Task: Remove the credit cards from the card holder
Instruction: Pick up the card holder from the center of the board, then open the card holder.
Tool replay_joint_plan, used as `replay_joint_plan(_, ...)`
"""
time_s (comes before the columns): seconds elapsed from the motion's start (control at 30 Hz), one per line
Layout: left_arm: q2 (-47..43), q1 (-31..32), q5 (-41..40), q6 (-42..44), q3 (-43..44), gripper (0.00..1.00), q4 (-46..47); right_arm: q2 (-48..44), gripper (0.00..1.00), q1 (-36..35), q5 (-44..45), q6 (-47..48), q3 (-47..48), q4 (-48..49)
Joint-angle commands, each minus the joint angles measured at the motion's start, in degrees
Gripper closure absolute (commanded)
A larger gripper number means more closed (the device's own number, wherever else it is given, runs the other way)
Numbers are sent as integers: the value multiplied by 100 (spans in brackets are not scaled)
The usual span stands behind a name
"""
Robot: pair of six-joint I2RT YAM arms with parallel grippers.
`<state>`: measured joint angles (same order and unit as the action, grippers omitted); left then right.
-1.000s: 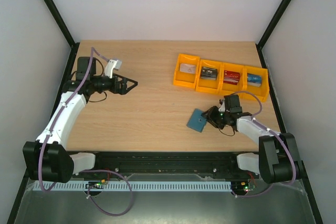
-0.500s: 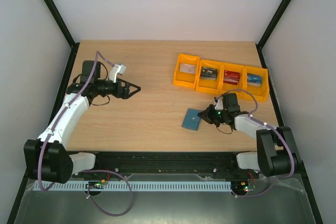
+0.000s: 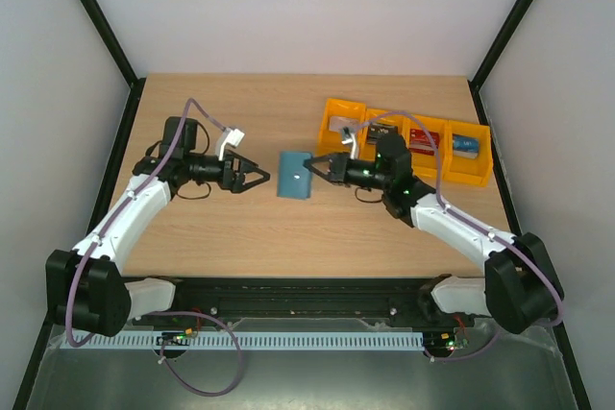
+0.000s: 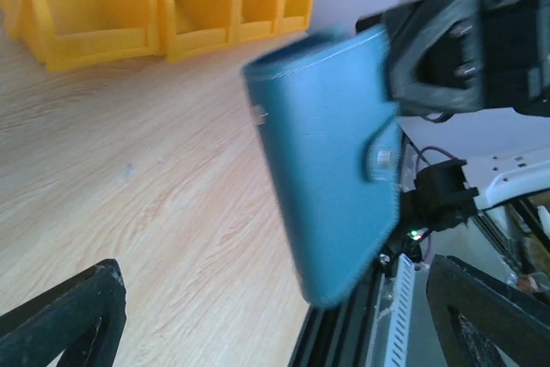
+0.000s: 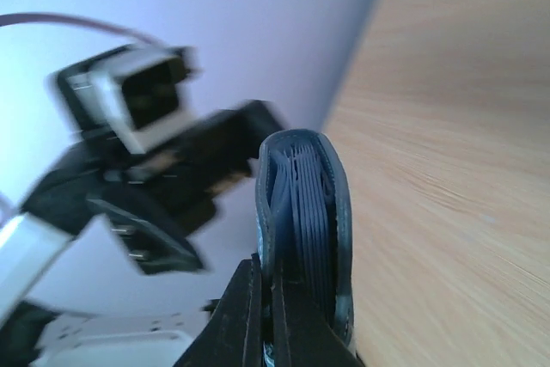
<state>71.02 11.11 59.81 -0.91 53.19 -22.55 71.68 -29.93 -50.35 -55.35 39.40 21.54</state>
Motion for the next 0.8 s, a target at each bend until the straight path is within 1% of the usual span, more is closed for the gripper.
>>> replay_joint_plan(0.0,-55,62,714,345,116,4,-220,363,98,-559,-481,-177,734,1330)
replay_joint_plan(0.07,-78,62,833,569,170,7,-392,517,98,-742,-591,-42,972,1381)
replay_joint_plan(0.1,-92,58,906,694,200,11,-505,567,98,-802,-640,61,1091,1315)
replay_joint_plan(0.13,-97,58,1040,822,223,18,-607,621,98,-852,-682,138,1175,1259)
replay_joint_plan(0.17,-97,49,1196,981,243,30,-720,658,98,-882,-704,188,1218,1244)
replay_joint_plan(0.2,-110,30,1379,1140,262,44,-839,677,98,-890,-719,203,1242,1236)
replay_joint_plan(0.27,-134,-34,1635,1399,290,79,-1027,669,98,-891,-686,260,1237,1201)
replay_joint_plan(0.3,-139,-78,1696,1456,303,91,-1074,649,98,-891,-660,296,1234,1162)
replay_joint_plan(0.33,-145,-120,1731,1473,291,96,-1092,639,98,-891,-637,326,1225,1126)
replay_joint_plan(0.4,-142,-159,1764,1488,280,98,-1085,624,98,-887,-544,400,1236,1016)
replay_joint_plan(0.43,-147,-170,1751,1485,275,98,-1060,618,98,-891,-405,531,1286,790)
replay_joint_plan(0.47,-150,-179,1691,1420,283,98,-1014,607,96,-891,-104,834,1439,274)
replay_joint_plan(0.5,-150,-186,1579,1248,288,98,-906,609,87,-891,651,1201,1654,-539)
replay_joint_plan(0.57,-174,-189,1005,645,261,98,-468,613,71,-917,2252,1736,2130,-2048)
replay_joint_plan(0.6,-191,-189,554,284,248,98,-228,592,66,-987,3154,1846,2323,-2596)
replay_joint_plan(0.67,-194,-191,-483,-115,255,98,0,567,57,-1385,4768,2322,2621,-3339)
replay_joint_plan(0.7,-187,-189,-854,-149,292,98,6,585,54,-1653,5386,2511,2729,-3515)
replay_joint_plan(0.73,-179,-189,-1058,-154,321,98,-1,646,51,-1922,5732,2628,2803,-3599)
replay_joint_plan(0.77,-177,-193,-1106,-166,339,98,1,725,49,-2121,5868,2683,2862,-3597)
